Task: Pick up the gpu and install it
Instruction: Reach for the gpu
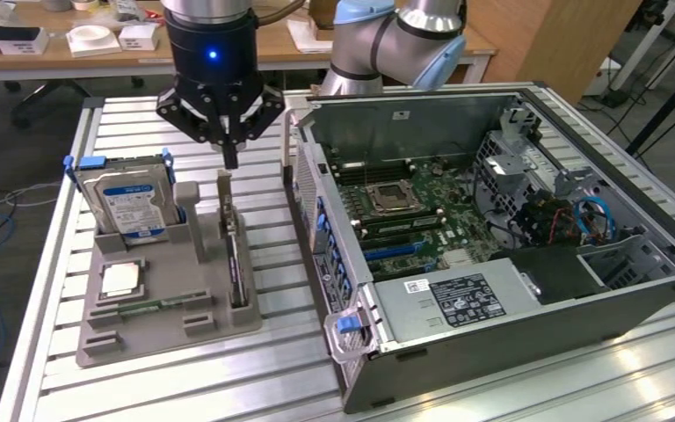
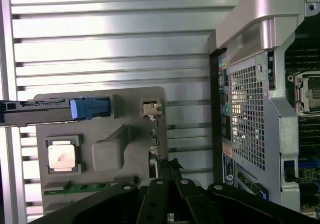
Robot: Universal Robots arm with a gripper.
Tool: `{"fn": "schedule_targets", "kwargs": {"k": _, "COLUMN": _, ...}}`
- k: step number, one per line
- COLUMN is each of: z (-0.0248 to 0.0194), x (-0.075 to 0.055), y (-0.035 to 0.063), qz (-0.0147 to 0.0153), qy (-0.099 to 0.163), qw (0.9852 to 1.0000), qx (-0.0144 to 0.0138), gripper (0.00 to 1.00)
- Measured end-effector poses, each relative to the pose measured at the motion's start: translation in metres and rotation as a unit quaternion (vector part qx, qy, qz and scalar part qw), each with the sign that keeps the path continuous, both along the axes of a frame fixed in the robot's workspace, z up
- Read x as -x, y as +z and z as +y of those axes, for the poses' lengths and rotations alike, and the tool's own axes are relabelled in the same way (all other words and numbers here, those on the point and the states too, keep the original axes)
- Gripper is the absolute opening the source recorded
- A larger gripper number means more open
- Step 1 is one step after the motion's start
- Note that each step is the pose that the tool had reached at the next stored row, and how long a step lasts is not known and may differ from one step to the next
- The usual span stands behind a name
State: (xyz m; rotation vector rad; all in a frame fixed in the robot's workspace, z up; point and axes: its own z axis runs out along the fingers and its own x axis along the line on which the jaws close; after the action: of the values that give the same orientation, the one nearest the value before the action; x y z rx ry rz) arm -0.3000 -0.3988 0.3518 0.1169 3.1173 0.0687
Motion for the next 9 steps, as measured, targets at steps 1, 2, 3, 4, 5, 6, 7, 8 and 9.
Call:
{"fn": "schedule_targets", "kwargs": {"k": 1, "z": 0.0, "x": 0.0006, "y": -0.0001, "qz": 0.0, "qy": 0.0, "qw": 1.0, "qx": 0.0, "gripper": 0.11}}
{"fn": "schedule_targets", "kwargs": {"k": 2, "z": 0.0, "x": 0.0011, "y": -0.0003, "qz": 0.0, "qy": 0.0, "qw": 1.0, "qx": 0.0, "gripper": 0.11}}
{"fn": "schedule_targets", "kwargs": {"k": 3, "z": 0.0, "x": 0.0017, "y": -0.0004, "qz": 0.0, "qy": 0.0, "qw": 1.0, "qx": 0.0, "gripper": 0.11}}
{"fn": "schedule_targets", "kwargs": {"k": 4, "z": 0.0, "x": 0.0023, "y": -0.0005, "qz": 0.0, "qy": 0.0, "qw": 1.0, "qx": 0.0, "gripper": 0.11}}
{"fn": "schedule_targets", "kwargs": {"k": 5, "z": 0.0, "x": 0.0028, "y": -0.0006, "qz": 0.0, "qy": 0.0, "qw": 1.0, "qx": 0.0, "gripper": 0.11}}
{"fn": "schedule_targets", "kwargs": {"k": 6, "z": 0.0, "x": 0.0034, "y": -0.0007, "qz": 0.0, "qy": 0.0, "qw": 1.0, "qx": 0.0, "gripper": 0.11}}
{"fn": "schedule_targets", "kwargs": {"k": 7, "z": 0.0, "x": 0.0039, "y": -0.0008, "qz": 0.0, "qy": 0.0, "qw": 1.0, "qx": 0.0, "gripper": 0.11}}
{"fn": "schedule_targets", "kwargs": {"k": 8, "z": 0.0, "x": 0.0044, "y": -0.0009, "qz": 0.0, "qy": 0.0, "qw": 1.0, "qx": 0.0, "gripper": 0.11}}
{"fn": "schedule_targets", "kwargs": {"k": 9, "z": 0.0, "x": 0.0048, "y": -0.001, "qz": 0.0, "qy": 0.0, "qw": 1.0, "qx": 0.0, "gripper": 0.11}}
